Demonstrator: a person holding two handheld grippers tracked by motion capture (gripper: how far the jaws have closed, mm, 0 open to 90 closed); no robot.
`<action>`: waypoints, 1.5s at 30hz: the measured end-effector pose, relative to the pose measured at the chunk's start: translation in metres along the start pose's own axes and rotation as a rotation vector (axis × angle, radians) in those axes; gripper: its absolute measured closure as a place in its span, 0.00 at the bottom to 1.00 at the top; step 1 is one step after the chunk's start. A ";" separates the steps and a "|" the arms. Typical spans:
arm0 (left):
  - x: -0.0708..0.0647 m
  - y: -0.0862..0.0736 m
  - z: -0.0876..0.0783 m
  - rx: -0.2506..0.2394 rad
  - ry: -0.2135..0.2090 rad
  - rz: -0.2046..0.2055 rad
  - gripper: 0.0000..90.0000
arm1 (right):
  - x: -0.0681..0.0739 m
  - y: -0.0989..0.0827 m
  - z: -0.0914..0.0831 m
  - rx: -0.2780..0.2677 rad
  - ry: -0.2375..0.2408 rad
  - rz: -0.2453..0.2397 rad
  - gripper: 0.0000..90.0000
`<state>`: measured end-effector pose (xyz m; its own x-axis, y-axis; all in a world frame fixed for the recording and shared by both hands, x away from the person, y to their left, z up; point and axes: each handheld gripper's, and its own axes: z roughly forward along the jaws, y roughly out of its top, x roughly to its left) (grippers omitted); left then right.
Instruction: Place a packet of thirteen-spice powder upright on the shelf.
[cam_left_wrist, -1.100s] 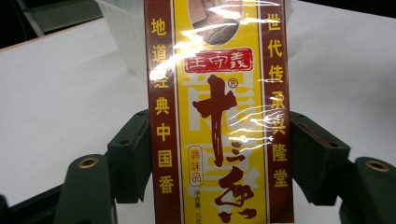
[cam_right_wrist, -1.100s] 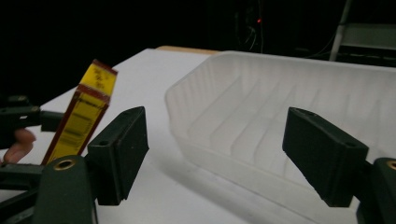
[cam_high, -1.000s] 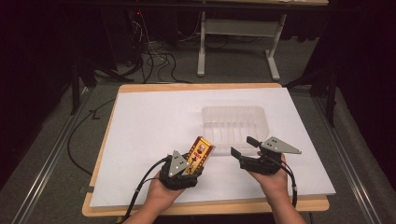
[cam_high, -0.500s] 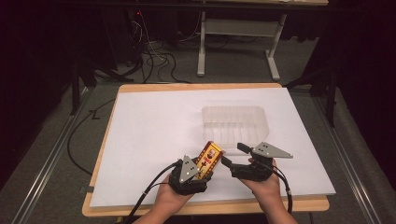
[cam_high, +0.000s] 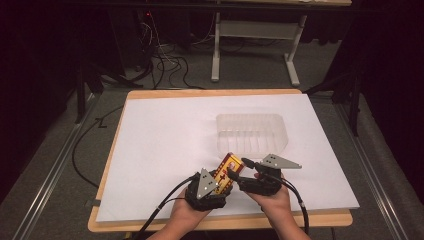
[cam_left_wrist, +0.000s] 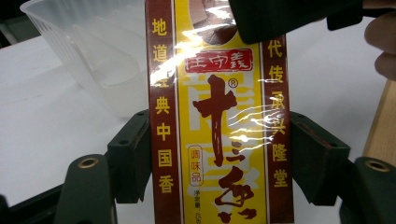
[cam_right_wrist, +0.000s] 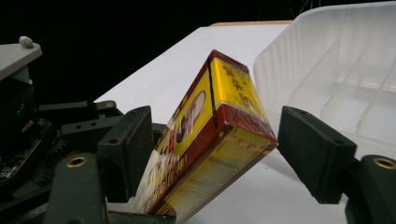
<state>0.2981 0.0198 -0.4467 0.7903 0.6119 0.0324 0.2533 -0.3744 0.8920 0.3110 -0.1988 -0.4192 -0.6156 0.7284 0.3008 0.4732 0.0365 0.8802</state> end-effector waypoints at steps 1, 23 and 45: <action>0.000 0.000 0.000 -0.003 0.002 -0.001 0.35 | 0.000 0.000 0.001 0.002 0.006 0.007 0.34; 0.001 -0.003 0.004 0.030 -0.008 0.000 0.36 | 0.001 -0.001 -0.001 -0.018 0.055 0.047 0.70; 0.009 -0.003 0.004 0.040 -0.058 -0.029 0.21 | 0.000 0.006 -0.011 -0.059 0.001 -0.002 0.75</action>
<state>0.3069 0.0240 -0.4506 0.8128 0.5822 -0.0202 0.2975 -0.3850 0.8736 0.3067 -0.2062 -0.4101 -0.6177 0.7274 0.2991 0.4336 -0.0023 0.9011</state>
